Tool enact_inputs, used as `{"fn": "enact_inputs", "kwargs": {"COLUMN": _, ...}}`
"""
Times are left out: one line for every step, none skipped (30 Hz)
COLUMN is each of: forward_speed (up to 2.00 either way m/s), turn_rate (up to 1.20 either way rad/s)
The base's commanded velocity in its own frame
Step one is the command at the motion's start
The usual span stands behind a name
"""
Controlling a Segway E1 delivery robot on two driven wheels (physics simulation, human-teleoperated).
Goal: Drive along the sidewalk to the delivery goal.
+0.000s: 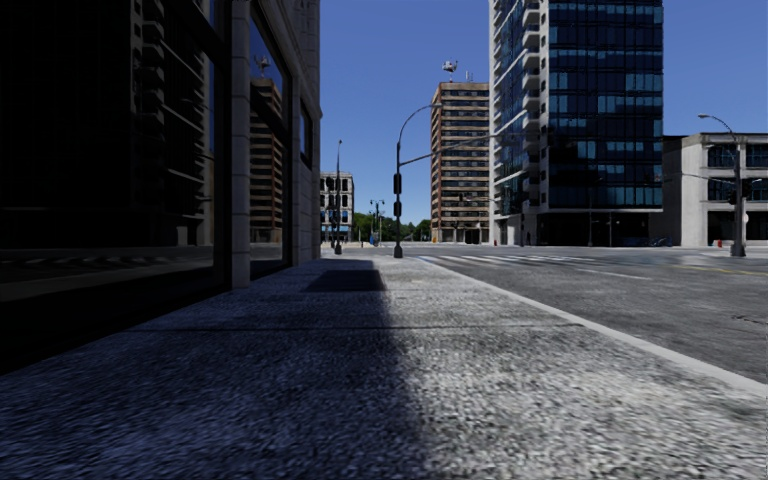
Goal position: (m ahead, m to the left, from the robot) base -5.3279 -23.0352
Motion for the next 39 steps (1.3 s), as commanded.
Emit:
{"fn": "enact_inputs", "kwargs": {"forward_speed": 2.00, "turn_rate": 0.21}}
{"fn": "enact_inputs", "kwargs": {"forward_speed": 2.00, "turn_rate": 0.21}}
{"fn": "enact_inputs", "kwargs": {"forward_speed": 2.00, "turn_rate": 0.22}}
{"fn": "enact_inputs", "kwargs": {"forward_speed": 2.00, "turn_rate": 0.22}}
{"fn": "enact_inputs", "kwargs": {"forward_speed": 2.00, "turn_rate": 0.22}}
{"fn": "enact_inputs", "kwargs": {"forward_speed": 2.00, "turn_rate": 0.22}}
{"fn": "enact_inputs", "kwargs": {"forward_speed": 2.00, "turn_rate": 0.22}}
{"fn": "enact_inputs", "kwargs": {"forward_speed": 2.00, "turn_rate": 0.22}}
{"fn": "enact_inputs", "kwargs": {"forward_speed": 2.00, "turn_rate": 0.20}}
{"fn": "enact_inputs", "kwargs": {"forward_speed": 2.00, "turn_rate": 0.13}}
{"fn": "enact_inputs", "kwargs": {"forward_speed": 2.00, "turn_rate": 0.13}}
{"fn": "enact_inputs", "kwargs": {"forward_speed": 2.00, "turn_rate": 0.05}}
{"fn": "enact_inputs", "kwargs": {"forward_speed": 2.00, "turn_rate": 0.00}}
{"fn": "enact_inputs", "kwargs": {"forward_speed": 2.00, "turn_rate": 0.00}}
{"fn": "enact_inputs", "kwargs": {"forward_speed": 2.00, "turn_rate": 0.00}}
{"fn": "enact_inputs", "kwargs": {"forward_speed": 2.00, "turn_rate": 0.00}}
{"fn": "enact_inputs", "kwargs": {"forward_speed": 2.00, "turn_rate": 0.00}}
{"fn": "enact_inputs", "kwargs": {"forward_speed": 2.00, "turn_rate": 0.00}}
{"fn": "enact_inputs", "kwargs": {"forward_speed": 2.00, "turn_rate": 0.00}}
{"fn": "enact_inputs", "kwargs": {"forward_speed": 2.00, "turn_rate": 0.00}}
{"fn": "enact_inputs", "kwargs": {"forward_speed": 2.00, "turn_rate": 0.00}}
{"fn": "enact_inputs", "kwargs": {"forward_speed": 2.00, "turn_rate": 0.00}}
{"fn": "enact_inputs", "kwargs": {"forward_speed": 2.00, "turn_rate": 0.00}}
{"fn": "enact_inputs", "kwargs": {"forward_speed": 2.00, "turn_rate": 0.00}}
{"fn": "enact_inputs", "kwargs": {"forward_speed": 2.00, "turn_rate": 0.00}}
{"fn": "enact_inputs", "kwargs": {"forward_speed": 2.00, "turn_rate": 0.00}}
{"fn": "enact_inputs", "kwargs": {"forward_speed": 2.00, "turn_rate": 0.00}}
{"fn": "enact_inputs", "kwargs": {"forward_speed": 2.00, "turn_rate": 0.00}}
{"fn": "enact_inputs", "kwargs": {"forward_speed": 2.00, "turn_rate": 0.00}}
{"fn": "enact_inputs", "kwargs": {"forward_speed": 2.00, "turn_rate": 0.00}}
{"fn": "enact_inputs", "kwargs": {"forward_speed": 2.00, "turn_rate": 0.00}}
{"fn": "enact_inputs", "kwargs": {"forward_speed": 2.00, "turn_rate": 0.00}}
{"fn": "enact_inputs", "kwargs": {"forward_speed": 2.00, "turn_rate": 0.00}}
{"fn": "enact_inputs", "kwargs": {"forward_speed": 2.00, "turn_rate": 0.00}}
{"fn": "enact_inputs", "kwargs": {"forward_speed": 2.00, "turn_rate": 0.00}}
{"fn": "enact_inputs", "kwargs": {"forward_speed": 2.00, "turn_rate": 0.00}}
{"fn": "enact_inputs", "kwargs": {"forward_speed": 2.00, "turn_rate": 0.00}}
{"fn": "enact_inputs", "kwargs": {"forward_speed": 2.00, "turn_rate": 0.00}}
{"fn": "enact_inputs", "kwargs": {"forward_speed": 2.00, "turn_rate": 0.00}}
